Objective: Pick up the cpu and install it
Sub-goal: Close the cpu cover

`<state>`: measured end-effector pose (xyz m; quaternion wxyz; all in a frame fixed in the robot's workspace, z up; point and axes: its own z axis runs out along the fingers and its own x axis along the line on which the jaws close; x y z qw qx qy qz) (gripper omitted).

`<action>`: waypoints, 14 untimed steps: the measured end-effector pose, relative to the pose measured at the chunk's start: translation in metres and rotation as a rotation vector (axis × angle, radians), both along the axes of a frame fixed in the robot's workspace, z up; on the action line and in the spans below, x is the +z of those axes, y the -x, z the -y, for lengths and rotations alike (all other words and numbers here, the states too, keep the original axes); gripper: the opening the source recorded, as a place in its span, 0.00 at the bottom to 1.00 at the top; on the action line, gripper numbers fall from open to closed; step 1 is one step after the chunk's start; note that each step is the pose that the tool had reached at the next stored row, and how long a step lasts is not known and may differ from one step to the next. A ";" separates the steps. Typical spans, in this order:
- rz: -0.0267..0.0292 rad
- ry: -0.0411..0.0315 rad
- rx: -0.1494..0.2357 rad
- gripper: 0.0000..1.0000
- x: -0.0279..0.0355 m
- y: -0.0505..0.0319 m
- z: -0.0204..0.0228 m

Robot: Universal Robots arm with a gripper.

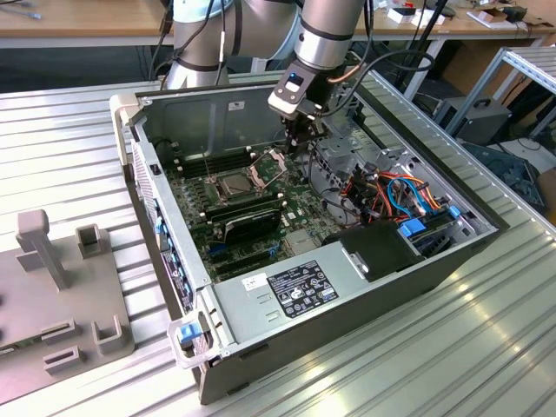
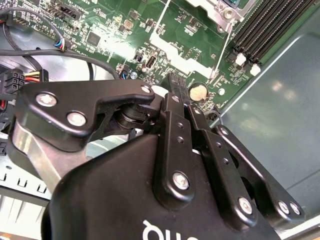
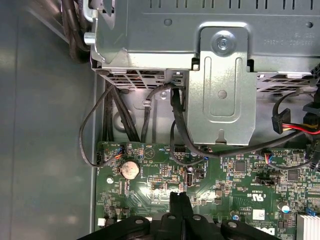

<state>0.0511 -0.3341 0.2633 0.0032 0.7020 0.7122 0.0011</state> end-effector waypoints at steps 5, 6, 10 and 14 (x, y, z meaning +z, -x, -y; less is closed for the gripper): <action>0.0000 -0.0001 0.000 0.11 -0.0021 -0.0001 0.0000; 0.0000 0.0001 0.000 0.11 -0.0029 -0.0001 0.0000; 0.0000 0.0000 0.000 0.11 -0.0084 -0.0001 0.0000; -0.0001 0.0003 0.000 0.11 -0.0105 -0.0002 0.0000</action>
